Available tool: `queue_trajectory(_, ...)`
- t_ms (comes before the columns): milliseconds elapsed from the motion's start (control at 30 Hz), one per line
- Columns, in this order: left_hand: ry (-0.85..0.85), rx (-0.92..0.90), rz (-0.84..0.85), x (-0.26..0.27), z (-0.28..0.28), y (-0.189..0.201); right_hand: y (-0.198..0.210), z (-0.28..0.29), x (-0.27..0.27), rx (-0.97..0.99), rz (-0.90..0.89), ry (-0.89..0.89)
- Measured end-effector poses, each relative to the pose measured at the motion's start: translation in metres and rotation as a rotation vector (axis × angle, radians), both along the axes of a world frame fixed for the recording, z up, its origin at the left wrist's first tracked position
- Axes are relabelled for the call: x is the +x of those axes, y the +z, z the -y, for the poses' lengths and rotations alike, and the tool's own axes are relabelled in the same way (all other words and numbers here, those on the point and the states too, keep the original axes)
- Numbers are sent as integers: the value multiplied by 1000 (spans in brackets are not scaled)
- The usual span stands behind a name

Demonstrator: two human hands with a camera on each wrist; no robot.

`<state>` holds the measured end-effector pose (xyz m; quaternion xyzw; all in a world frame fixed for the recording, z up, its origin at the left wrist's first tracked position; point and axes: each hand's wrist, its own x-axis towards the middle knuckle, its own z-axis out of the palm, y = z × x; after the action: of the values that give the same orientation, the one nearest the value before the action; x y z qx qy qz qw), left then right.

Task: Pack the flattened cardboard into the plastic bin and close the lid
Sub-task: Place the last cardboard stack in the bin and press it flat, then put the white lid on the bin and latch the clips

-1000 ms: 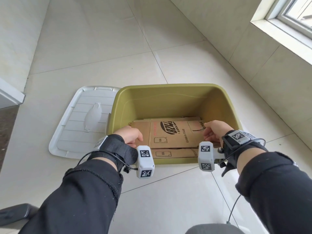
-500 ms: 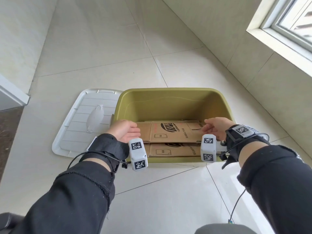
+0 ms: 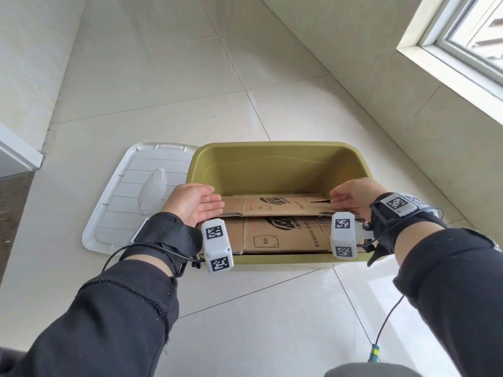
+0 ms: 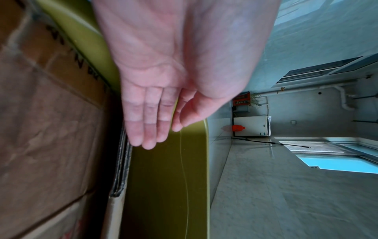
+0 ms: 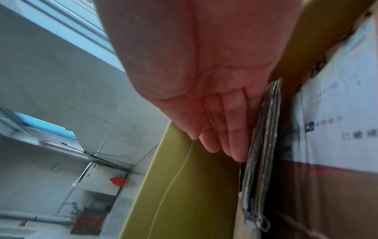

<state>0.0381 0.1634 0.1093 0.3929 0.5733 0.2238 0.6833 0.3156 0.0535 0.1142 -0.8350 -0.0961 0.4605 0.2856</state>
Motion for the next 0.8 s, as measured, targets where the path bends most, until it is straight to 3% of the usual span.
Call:
queue_trajectory(233,121,73,68,-20,-9,1,9,-16,-23,-22,-6,41)
queue_trajectory(467,281,23,108,-49,-29,-2,22,-28,-47,-77,31,172)
queue_trajectory(800,342,-18,68,-88,-47,-44,17,-44,-60,-228,152,356)
